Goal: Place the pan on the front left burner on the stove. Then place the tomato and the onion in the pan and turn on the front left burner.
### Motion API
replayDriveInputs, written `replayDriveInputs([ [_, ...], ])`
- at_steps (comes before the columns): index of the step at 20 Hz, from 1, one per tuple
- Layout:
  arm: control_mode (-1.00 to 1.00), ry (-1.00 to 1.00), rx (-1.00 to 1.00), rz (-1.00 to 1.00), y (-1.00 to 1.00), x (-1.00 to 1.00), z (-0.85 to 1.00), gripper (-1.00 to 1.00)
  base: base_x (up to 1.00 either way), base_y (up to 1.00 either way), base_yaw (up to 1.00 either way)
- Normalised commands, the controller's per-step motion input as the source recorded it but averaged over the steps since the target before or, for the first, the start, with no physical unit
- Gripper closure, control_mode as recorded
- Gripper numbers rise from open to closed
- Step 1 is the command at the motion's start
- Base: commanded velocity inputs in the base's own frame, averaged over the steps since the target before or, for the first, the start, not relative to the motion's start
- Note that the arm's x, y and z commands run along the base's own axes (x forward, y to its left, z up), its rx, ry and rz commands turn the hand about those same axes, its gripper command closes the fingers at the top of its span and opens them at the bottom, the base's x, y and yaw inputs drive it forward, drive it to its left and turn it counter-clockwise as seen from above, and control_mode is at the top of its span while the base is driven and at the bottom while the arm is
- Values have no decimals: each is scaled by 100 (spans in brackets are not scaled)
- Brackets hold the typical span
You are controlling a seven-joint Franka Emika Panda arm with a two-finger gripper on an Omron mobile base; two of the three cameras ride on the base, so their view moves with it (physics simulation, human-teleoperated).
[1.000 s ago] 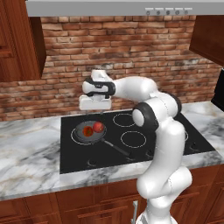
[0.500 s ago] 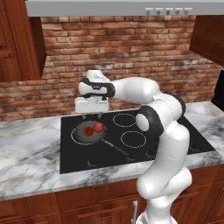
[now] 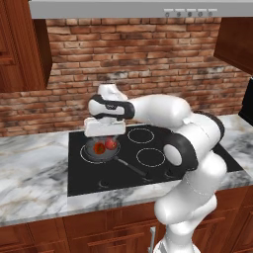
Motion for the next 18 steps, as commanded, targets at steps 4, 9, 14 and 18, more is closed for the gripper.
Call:
replayDriveInputs([
  [4, -100, -4, 2, 0, 0, -75, 0, -100, 0, 0, 0],
  [9, -100, -3, 0, 0, 2, -26, 0, -100, 0, 0, 0],
  [14, -100, -1, 0, 0, 2, -14, 0, -100, 0, 0, 0],
  [18, -100, 0, 0, 0, 1, -3, 0, -100, 0, 0, 0],
])
